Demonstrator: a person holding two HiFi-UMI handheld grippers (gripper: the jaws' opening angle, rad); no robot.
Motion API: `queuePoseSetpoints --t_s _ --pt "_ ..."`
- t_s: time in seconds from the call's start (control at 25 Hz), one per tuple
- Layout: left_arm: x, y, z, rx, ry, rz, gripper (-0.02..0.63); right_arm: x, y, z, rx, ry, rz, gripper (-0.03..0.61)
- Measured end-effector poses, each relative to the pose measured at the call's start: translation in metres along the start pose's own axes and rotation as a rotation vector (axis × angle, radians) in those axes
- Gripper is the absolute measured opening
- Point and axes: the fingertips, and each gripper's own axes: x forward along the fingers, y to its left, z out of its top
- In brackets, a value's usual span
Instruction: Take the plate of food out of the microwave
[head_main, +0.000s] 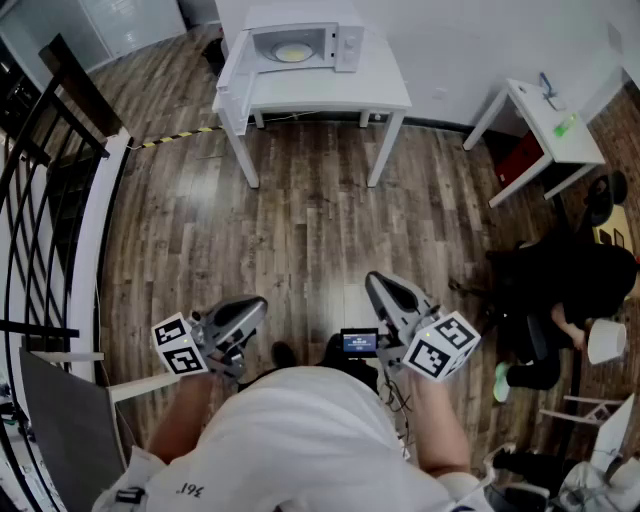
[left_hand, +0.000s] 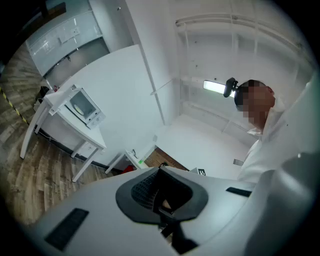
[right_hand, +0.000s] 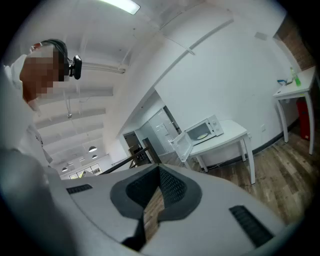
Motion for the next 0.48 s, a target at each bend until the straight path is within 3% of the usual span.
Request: queuePoseSetpoints --t_s 0.48 --pt "0.003 0.016 0.010 0.002 0.002 0.023 0.006 0.023 -0.003 0.014 -0.077 0.020 0.013 -0.002"
